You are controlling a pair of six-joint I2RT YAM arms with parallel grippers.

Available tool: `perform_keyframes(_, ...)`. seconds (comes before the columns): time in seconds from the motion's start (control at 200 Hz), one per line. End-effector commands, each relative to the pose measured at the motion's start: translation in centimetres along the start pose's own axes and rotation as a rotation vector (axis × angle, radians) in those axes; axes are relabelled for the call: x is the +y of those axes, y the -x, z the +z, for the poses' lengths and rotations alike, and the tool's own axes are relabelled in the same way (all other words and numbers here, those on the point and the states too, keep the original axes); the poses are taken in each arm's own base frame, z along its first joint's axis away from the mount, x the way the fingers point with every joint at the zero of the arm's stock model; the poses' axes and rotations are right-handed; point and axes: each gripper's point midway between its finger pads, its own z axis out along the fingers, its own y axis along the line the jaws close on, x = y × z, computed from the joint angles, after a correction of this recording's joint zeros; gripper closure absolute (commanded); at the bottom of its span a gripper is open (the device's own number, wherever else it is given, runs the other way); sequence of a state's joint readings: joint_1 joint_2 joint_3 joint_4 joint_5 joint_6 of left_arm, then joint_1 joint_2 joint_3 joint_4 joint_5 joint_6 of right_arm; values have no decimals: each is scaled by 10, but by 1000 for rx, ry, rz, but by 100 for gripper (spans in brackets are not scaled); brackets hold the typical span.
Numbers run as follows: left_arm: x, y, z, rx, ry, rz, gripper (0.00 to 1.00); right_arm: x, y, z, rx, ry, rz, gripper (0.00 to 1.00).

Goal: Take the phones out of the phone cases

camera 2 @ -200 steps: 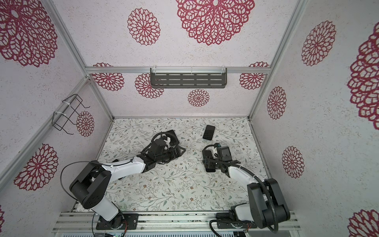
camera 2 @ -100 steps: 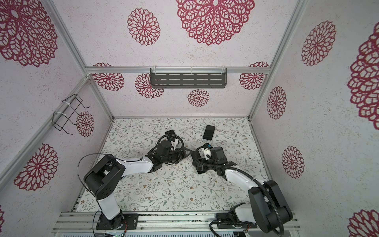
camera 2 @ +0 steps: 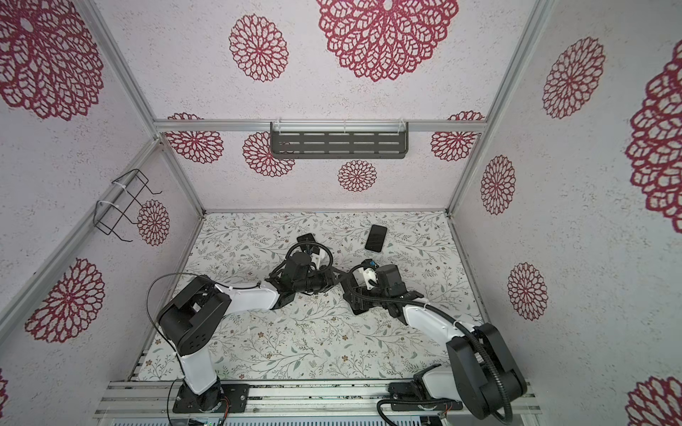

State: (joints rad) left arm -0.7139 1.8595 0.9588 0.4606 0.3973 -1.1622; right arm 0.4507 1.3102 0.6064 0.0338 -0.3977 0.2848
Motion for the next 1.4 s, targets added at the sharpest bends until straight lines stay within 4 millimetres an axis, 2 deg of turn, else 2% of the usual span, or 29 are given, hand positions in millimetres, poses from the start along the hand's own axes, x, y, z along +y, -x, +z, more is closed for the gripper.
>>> perform_keyframes(0.0,-9,-4,8,14,-35,23,66,23,38,-13,-113,60,-77,69)
perform_keyframes(0.2,-10,-10,10,34,-38,25,73,25,40,-16,-120,60,-81,69)
perform_keyframes(0.465,-19,-12,7,35,-56,33,94,26,41,-22,-135,53,-90,69)
perform_keyframes(0.505,-21,-11,4,30,-60,36,98,26,42,-23,-143,48,-89,62)
perform_keyframes(0.61,-29,-1,-9,-14,-66,46,100,26,45,-30,-171,36,-74,29)
perform_keyframes(0.766,-45,36,-48,-173,-64,66,100,27,60,-56,-296,9,11,1)
perform_keyframes(0.941,-68,89,-113,-453,-102,49,100,45,79,-100,-508,112,163,1)
perform_keyframes(1.091,-102,115,-162,-639,-213,22,100,62,89,-130,-663,292,296,1)
perform_keyframes(1.206,-124,117,-177,-670,-304,-14,100,74,97,-141,-719,416,351,2)
perform_keyframes(1.396,-137,113,-187,-698,-452,-113,100,99,109,-154,-757,648,381,12)
